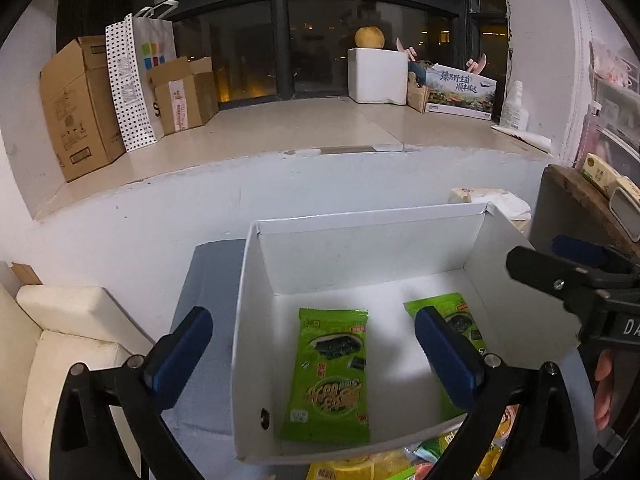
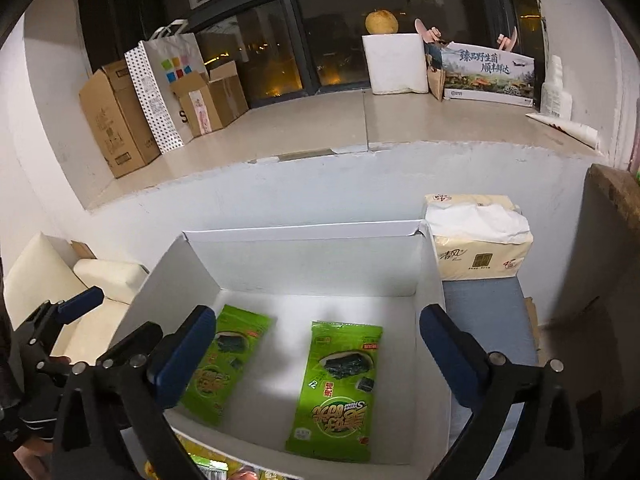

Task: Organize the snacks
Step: 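Carry both seaweed packets into the white box and open both tools, then grasp a green-and-white snack bar with the right tool while the left tool grasps another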

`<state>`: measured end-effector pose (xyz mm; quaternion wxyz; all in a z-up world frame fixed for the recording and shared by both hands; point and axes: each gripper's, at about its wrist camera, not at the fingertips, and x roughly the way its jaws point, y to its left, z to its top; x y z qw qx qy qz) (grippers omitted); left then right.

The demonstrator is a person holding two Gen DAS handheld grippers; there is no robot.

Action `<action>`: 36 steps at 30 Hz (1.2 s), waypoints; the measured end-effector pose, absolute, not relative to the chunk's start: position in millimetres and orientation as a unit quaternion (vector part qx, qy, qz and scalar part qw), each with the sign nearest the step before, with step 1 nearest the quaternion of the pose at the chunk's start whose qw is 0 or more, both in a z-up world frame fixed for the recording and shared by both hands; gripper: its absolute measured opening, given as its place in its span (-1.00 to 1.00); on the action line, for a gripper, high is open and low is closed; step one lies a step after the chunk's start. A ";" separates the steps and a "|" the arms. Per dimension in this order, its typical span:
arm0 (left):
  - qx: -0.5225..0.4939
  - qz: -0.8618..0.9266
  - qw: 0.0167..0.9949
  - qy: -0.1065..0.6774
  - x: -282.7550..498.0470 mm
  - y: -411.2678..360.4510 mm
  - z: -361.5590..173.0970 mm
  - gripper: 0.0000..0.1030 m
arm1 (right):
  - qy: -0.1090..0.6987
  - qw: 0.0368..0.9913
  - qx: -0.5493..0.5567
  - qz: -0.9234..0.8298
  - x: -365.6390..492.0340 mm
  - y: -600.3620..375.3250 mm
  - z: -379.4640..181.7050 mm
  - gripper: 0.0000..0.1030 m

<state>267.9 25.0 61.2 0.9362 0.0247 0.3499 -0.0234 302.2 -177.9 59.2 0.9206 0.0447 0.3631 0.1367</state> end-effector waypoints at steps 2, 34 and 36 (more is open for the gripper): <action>0.029 -0.023 0.938 0.345 260.6 25.5 63.5 1.00 | 0.357 0.923 0.038 0.139 294.2 -178.9 65.1 1.00; 0.031 -0.050 0.909 0.413 63.6 -8.0 -32.4 1.00 | 0.479 0.873 -0.037 0.079 81.3 -202.8 -73.6 1.00; 0.028 -0.051 0.908 0.416 64.1 -7.1 -33.8 1.00 | 0.489 0.868 -0.051 0.072 83.8 -200.3 -80.8 1.00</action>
